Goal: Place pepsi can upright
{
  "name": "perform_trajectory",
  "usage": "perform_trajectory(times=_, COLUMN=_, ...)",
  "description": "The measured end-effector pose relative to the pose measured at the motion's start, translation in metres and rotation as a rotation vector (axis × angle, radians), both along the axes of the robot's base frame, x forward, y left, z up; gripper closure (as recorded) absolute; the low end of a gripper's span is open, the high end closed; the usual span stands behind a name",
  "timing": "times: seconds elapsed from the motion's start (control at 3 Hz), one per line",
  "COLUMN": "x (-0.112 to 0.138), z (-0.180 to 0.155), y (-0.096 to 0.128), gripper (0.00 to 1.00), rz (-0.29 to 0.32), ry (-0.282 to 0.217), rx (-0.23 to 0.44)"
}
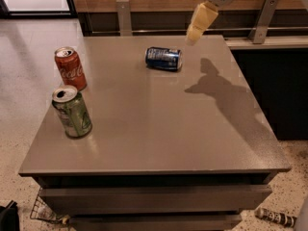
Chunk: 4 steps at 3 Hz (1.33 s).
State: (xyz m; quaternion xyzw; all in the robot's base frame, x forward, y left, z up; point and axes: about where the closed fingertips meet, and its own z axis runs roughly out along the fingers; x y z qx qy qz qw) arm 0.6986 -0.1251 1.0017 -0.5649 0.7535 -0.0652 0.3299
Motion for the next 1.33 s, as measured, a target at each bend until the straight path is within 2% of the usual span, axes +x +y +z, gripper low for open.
perform_trajectory(times=0.33, x=0.013, z=0.005, y=0.007, gripper=0.0, rz=0.001, ry=-0.074, rx=0.042)
perform_trajectory(times=0.67, x=0.016, z=0.004, y=0.01, gripper=0.0, rz=0.003, ry=-0.071, rx=0.034)
perform_trajectory(times=1.0, x=0.033, z=-0.01, y=0.029, gripper=0.0, rz=0.021, ry=-0.028, rx=-0.024)
perform_trajectory(times=1.33, x=0.053, z=-0.036, y=0.053, gripper=0.0, rz=0.071, ry=0.048, rx=-0.096)
